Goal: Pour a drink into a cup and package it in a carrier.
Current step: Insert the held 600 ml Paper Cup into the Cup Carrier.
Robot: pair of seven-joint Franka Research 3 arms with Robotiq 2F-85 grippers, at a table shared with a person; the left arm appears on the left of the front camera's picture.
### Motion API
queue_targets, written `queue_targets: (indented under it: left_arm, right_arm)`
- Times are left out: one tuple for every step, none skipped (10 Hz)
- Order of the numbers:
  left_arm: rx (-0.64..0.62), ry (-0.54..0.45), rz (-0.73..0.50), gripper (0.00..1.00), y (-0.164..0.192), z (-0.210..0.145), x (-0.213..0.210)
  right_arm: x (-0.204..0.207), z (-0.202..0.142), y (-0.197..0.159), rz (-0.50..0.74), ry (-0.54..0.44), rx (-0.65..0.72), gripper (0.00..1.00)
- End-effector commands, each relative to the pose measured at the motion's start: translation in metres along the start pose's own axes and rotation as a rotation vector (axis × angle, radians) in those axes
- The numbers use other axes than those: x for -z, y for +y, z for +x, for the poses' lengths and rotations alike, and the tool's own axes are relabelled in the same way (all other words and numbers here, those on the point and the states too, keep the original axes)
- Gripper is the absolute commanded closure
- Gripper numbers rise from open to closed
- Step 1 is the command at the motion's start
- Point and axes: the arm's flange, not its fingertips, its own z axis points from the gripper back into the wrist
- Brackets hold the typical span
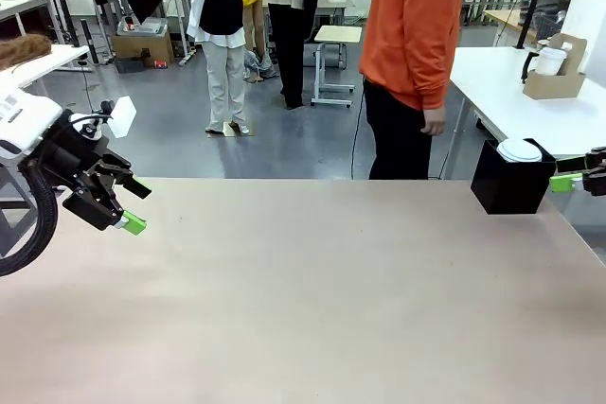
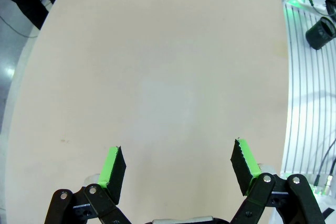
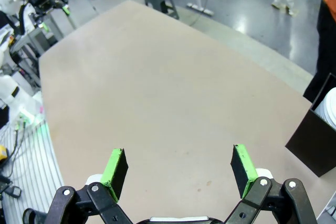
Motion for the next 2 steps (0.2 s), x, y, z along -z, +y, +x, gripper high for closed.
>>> queue_targets:
  left_arm:
    - [-0.005,-0.019,-0.005,0.0,-0.0001,0.0004,-0.0001]
    - [-0.005,-0.019,-0.005,0.0,-0.0001,0.0004,-0.0001]
  right_arm:
    - [-0.0026,-0.0001,0.002,0.012,-0.003,0.003,0.0]
    - [-0.0026,-0.0001,0.002,0.012,-0.003,0.003,0.0]
